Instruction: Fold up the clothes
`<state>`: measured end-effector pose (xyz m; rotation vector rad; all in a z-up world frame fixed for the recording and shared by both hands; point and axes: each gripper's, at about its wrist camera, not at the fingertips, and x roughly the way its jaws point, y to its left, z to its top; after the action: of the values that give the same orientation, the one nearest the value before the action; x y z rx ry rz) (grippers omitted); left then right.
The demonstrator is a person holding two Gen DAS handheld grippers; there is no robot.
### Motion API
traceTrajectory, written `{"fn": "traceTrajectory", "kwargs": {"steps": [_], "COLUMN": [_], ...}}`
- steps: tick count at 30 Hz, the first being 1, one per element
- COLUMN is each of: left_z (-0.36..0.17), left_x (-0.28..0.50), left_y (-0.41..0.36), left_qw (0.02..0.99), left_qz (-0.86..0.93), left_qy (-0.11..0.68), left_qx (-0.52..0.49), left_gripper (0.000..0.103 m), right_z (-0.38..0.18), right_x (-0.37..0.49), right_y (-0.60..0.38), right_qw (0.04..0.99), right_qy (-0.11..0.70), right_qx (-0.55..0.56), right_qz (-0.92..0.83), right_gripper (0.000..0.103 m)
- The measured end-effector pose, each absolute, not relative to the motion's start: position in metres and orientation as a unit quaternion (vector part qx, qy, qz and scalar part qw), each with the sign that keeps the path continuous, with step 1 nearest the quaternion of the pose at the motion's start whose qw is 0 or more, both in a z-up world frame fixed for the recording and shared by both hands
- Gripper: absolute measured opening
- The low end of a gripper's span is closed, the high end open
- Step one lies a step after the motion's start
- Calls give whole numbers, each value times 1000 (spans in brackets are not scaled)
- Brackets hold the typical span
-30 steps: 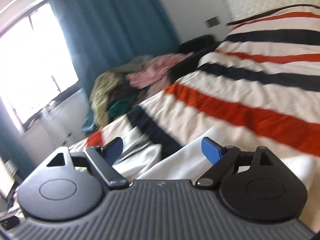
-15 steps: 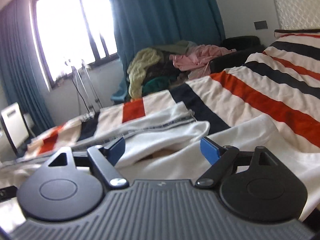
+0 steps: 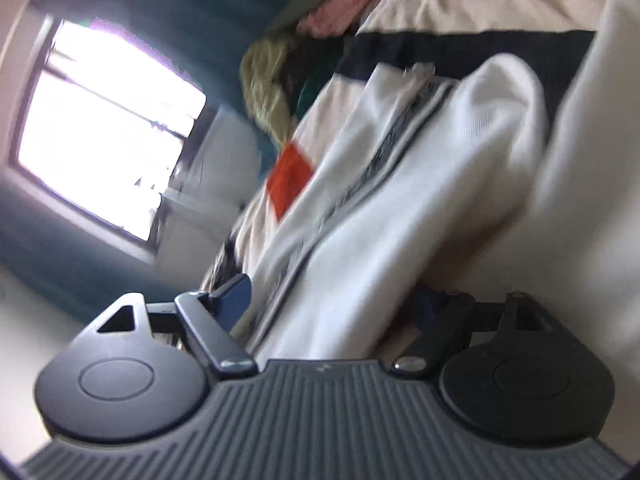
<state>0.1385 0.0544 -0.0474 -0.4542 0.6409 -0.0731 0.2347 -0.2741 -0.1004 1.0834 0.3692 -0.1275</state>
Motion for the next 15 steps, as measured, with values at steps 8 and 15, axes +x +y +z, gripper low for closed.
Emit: {"fn": "traceTrajectory", "kwargs": {"steps": [8, 15], "left_z": [-65, -73], "left_x": [155, 161], "left_y": [50, 49], "left_qw": [925, 922], "left_qz": [-53, -66], "left_qy": [316, 317], "left_qx": [-205, -215], "left_gripper": [69, 69], "right_z": [-97, -33], "right_x": [264, 295], "right_y": [-328, -326], "right_qw": [811, 857], "right_qy": [147, 138], "right_qx": [518, 416], "right_qz": [-227, -269], "right_gripper": [26, 12]}}
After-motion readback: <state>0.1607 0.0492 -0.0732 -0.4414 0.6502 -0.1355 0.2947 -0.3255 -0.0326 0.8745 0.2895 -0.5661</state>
